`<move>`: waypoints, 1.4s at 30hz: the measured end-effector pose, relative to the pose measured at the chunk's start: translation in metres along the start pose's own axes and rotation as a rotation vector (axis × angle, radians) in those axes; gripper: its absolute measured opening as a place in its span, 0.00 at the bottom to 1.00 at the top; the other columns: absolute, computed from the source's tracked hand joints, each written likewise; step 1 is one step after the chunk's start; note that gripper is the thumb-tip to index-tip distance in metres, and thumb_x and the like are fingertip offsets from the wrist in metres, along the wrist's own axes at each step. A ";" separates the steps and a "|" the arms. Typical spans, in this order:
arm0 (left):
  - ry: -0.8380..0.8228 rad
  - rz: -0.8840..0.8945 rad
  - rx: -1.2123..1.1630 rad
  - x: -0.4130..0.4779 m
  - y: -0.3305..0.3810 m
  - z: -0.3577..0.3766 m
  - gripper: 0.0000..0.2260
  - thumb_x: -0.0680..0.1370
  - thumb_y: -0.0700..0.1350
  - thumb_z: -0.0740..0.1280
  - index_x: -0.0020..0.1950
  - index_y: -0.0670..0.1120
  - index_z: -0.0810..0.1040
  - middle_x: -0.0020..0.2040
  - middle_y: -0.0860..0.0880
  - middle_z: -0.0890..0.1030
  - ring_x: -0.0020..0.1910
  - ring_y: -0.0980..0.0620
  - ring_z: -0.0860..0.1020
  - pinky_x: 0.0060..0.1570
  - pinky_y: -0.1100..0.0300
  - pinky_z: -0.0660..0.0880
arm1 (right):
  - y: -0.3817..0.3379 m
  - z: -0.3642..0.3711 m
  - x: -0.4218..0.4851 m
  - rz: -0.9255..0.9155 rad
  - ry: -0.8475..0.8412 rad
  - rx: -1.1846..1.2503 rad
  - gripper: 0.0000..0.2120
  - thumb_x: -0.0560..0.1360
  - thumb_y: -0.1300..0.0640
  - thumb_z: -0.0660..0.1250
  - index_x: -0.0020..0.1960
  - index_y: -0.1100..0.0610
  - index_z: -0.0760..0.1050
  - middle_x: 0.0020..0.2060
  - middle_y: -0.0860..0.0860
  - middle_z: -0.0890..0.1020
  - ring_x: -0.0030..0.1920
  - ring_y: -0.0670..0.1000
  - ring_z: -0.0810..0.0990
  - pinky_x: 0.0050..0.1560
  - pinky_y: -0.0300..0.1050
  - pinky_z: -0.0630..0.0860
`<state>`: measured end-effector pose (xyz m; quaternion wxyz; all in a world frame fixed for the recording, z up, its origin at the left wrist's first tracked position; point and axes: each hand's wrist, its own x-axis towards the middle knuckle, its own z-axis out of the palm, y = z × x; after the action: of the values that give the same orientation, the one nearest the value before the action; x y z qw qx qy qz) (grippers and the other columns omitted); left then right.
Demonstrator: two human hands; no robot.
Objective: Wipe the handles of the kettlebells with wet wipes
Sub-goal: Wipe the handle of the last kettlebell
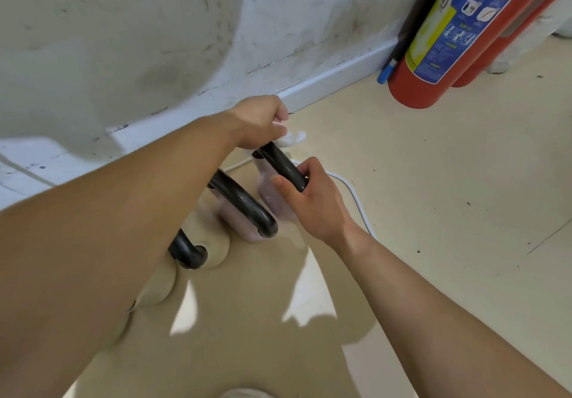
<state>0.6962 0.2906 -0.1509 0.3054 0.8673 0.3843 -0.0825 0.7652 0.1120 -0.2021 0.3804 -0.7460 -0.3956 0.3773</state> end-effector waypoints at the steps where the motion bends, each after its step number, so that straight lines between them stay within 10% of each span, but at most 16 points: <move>1: 0.049 -0.007 -0.063 0.001 -0.001 0.003 0.15 0.78 0.47 0.70 0.64 0.49 0.74 0.62 0.50 0.73 0.54 0.52 0.72 0.52 0.61 0.67 | 0.000 0.000 0.000 -0.003 -0.012 -0.005 0.17 0.78 0.42 0.69 0.44 0.50 0.64 0.32 0.43 0.71 0.31 0.44 0.68 0.31 0.35 0.64; 9: 0.005 0.071 0.022 -0.004 -0.008 -0.001 0.17 0.76 0.59 0.71 0.35 0.48 0.77 0.34 0.54 0.76 0.35 0.52 0.72 0.35 0.59 0.66 | 0.002 0.001 0.001 -0.017 -0.009 -0.009 0.17 0.78 0.41 0.69 0.43 0.48 0.63 0.33 0.42 0.72 0.31 0.41 0.70 0.32 0.34 0.64; 19: -0.271 -0.125 -0.004 -0.004 0.013 0.006 0.31 0.81 0.67 0.49 0.38 0.50 0.83 0.46 0.50 0.79 0.50 0.49 0.76 0.57 0.50 0.68 | 0.007 0.003 0.003 -0.044 -0.005 0.014 0.17 0.78 0.42 0.70 0.44 0.50 0.64 0.33 0.41 0.73 0.31 0.38 0.71 0.33 0.32 0.67; 29: -0.152 -0.010 0.108 0.001 -0.011 -0.001 0.23 0.81 0.56 0.61 0.30 0.48 0.60 0.29 0.51 0.62 0.32 0.49 0.62 0.37 0.55 0.60 | 0.007 0.003 0.004 -0.033 0.001 0.035 0.19 0.77 0.41 0.70 0.45 0.52 0.65 0.30 0.40 0.71 0.29 0.38 0.70 0.33 0.30 0.66; 42: -0.220 0.124 0.439 -0.009 0.033 0.014 0.24 0.82 0.55 0.61 0.30 0.43 0.71 0.32 0.46 0.72 0.33 0.46 0.70 0.31 0.56 0.66 | 0.008 0.006 -0.001 -0.058 0.020 0.009 0.16 0.77 0.45 0.71 0.45 0.48 0.64 0.36 0.41 0.71 0.33 0.35 0.72 0.36 0.30 0.68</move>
<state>0.7150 0.2593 -0.1435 0.1541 0.9206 0.2676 -0.2392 0.7617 0.1101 -0.2111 0.3987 -0.7361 -0.4114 0.3605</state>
